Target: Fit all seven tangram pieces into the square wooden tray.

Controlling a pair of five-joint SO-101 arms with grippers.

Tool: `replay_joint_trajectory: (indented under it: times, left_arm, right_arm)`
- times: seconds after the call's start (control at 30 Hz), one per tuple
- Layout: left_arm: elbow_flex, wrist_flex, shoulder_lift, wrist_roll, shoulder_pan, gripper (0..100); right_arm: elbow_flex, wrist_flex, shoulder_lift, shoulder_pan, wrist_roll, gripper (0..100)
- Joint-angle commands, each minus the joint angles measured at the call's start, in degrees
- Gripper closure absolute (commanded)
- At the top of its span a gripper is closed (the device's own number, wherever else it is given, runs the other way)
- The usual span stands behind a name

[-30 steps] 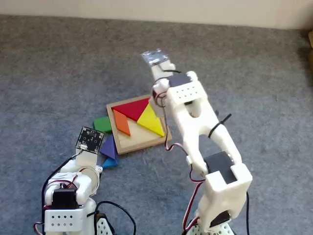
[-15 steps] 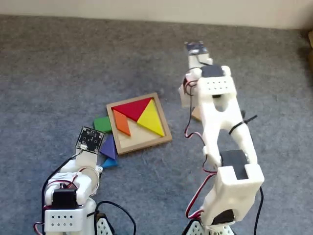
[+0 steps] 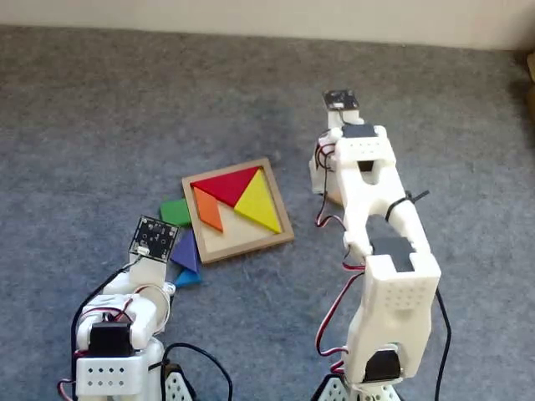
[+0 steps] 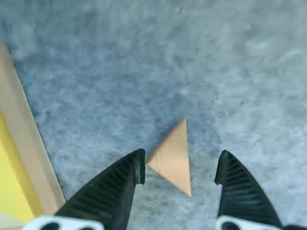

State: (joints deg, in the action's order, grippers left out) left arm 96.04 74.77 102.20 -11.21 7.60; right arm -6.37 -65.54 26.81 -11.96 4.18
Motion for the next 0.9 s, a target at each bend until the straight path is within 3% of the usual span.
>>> replay_joint_trajectory:
  times: [0.0,0.53,0.87]
  left_arm:
    - [1.10,0.09,1.54,-0.35,-1.10,99]
    - [1.10,0.09,1.54,-0.35,-1.10,99]
    - [1.10,0.09,1.54,-0.35,-1.10,99]
  right_arm:
    - [-0.84,0.84,-1.36,0.66,-0.44,76.4]
    - [-3.56,-1.54,-1.27,2.95,-0.53,76.4]
    - [-3.30,2.24,-0.84,2.15,-0.53,76.4]
